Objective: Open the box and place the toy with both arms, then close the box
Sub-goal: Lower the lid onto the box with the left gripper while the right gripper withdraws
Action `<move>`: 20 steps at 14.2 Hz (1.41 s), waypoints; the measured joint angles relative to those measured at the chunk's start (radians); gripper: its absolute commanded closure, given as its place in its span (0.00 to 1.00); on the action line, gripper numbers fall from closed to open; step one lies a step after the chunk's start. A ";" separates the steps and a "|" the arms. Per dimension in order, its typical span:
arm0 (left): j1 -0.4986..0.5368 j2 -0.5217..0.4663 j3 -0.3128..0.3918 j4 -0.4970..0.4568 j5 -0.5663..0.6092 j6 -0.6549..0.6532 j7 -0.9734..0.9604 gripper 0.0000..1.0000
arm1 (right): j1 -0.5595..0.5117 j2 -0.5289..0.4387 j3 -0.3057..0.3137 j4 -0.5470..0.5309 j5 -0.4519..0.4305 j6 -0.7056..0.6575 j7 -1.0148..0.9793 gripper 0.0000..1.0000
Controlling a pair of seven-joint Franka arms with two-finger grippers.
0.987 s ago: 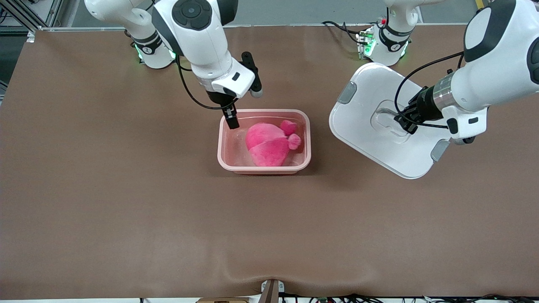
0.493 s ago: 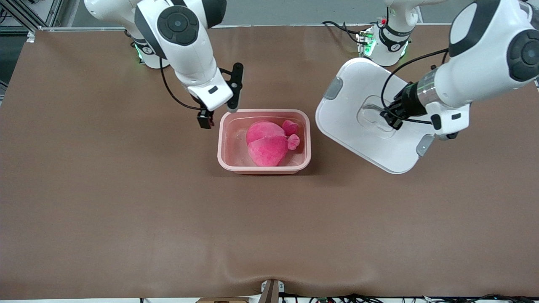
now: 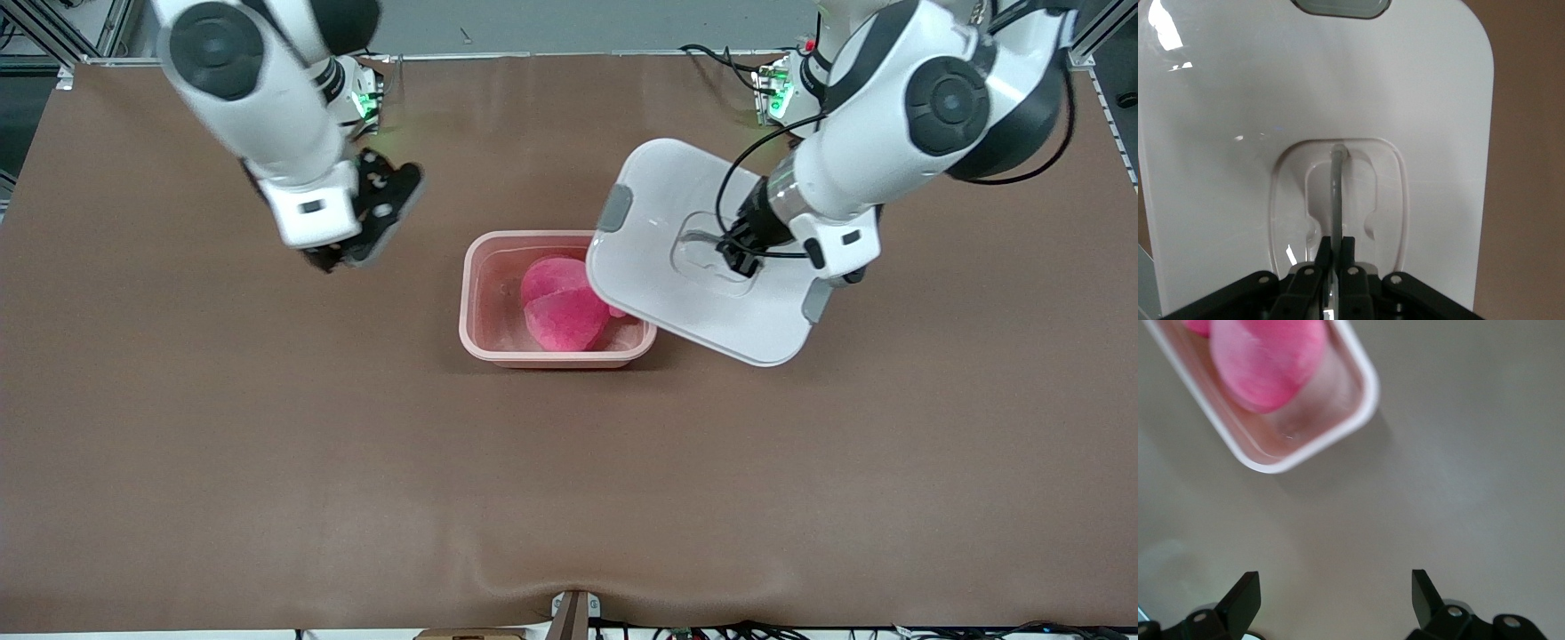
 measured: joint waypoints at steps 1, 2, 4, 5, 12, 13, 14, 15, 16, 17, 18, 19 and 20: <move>-0.023 0.016 0.000 0.000 0.002 0.034 -0.043 1.00 | -0.034 -0.008 -0.002 0.000 0.000 0.000 0.005 0.00; -0.047 0.032 0.000 0.000 0.011 0.068 -0.089 1.00 | -0.060 -0.015 -0.004 0.000 0.000 0.000 0.027 0.00; -0.101 0.061 0.000 0.000 0.055 0.126 -0.196 1.00 | -0.096 -0.024 -0.003 0.000 0.000 0.000 0.098 0.00; -0.130 0.074 0.000 0.000 0.082 0.152 -0.256 1.00 | -0.111 -0.027 -0.002 0.000 0.000 0.000 0.131 0.00; -0.263 0.140 0.000 0.000 0.260 0.297 -0.598 1.00 | -0.353 -0.069 0.044 0.000 -0.012 -0.081 0.307 0.00; -0.284 0.151 0.000 0.000 0.306 0.314 -0.653 1.00 | -0.381 -0.074 0.050 0.000 -0.012 -0.082 0.322 0.00; -0.306 0.164 0.000 -0.001 0.352 0.331 -0.706 1.00 | -0.409 -0.078 0.056 0.001 -0.012 -0.082 0.334 0.00; -0.329 0.179 -0.001 -0.001 0.402 0.348 -0.762 1.00 | -0.440 -0.085 0.059 0.002 -0.012 -0.082 0.341 0.00; -0.349 0.193 -0.001 -0.001 0.451 0.362 -0.812 1.00 | -0.472 -0.092 0.060 0.002 -0.012 -0.081 0.345 0.00; -0.370 0.209 -0.001 -0.001 0.503 0.375 -0.862 1.00 | -0.506 -0.098 0.061 0.003 -0.011 -0.080 0.346 0.00; -0.390 0.224 -0.001 -0.001 0.554 0.382 -0.909 1.00 | -0.537 -0.102 0.060 0.003 -0.009 -0.075 0.346 0.00; -0.410 0.237 -0.001 -0.001 0.601 0.386 -0.955 1.00 | -0.564 -0.104 0.060 0.003 -0.002 -0.062 0.346 0.00; -0.428 0.247 -0.001 -0.001 0.634 0.388 -0.992 1.00 | -0.586 -0.105 0.060 0.003 0.008 -0.047 0.355 0.00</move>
